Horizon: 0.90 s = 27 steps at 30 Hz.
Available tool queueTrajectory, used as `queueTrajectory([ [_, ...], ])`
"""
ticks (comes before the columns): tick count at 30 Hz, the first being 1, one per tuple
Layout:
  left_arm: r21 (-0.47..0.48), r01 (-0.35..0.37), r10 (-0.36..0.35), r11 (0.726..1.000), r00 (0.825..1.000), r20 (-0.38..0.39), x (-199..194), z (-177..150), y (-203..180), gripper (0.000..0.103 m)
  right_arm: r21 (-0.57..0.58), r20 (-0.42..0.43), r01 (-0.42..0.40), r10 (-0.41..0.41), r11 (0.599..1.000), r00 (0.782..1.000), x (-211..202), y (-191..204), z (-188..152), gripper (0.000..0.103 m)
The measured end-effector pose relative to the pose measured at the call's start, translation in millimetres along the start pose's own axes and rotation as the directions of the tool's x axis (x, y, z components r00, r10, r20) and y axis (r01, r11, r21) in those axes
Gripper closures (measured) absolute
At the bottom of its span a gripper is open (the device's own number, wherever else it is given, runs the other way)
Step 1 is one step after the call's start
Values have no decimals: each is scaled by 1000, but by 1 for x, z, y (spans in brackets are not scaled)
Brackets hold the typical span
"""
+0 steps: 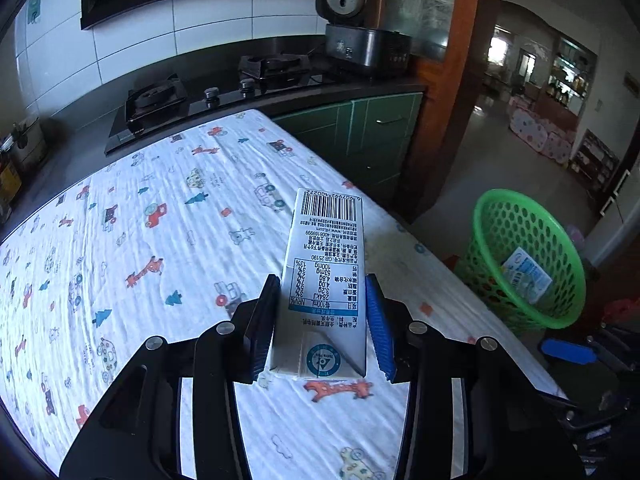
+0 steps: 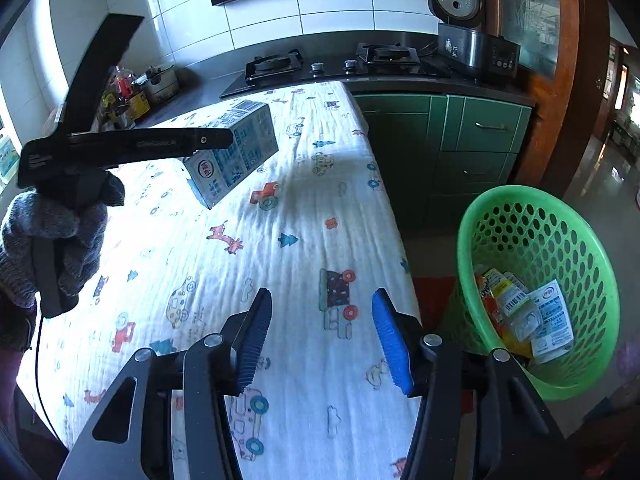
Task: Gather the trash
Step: 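Close the left tool on the white milk carton on the cloth, then carry the milk carton over the green wastebasket and open the left tool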
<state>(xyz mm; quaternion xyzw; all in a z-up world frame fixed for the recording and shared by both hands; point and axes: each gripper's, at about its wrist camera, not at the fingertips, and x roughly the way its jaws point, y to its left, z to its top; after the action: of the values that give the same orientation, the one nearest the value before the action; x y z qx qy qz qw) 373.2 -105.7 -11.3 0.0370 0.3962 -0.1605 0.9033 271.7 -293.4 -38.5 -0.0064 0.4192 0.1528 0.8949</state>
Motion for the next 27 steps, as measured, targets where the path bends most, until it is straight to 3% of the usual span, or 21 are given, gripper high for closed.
queueTrajectory([
  [14,75,179,-178,981,984,-20,8,5,-108,61,142,28,108,-113,984,993,-45,-80,-34,52],
  [27,128,277,-270,952,960,-67,36,16,-194,61,270,28,196,-211,943,977,-69,-154,-59,52],
])
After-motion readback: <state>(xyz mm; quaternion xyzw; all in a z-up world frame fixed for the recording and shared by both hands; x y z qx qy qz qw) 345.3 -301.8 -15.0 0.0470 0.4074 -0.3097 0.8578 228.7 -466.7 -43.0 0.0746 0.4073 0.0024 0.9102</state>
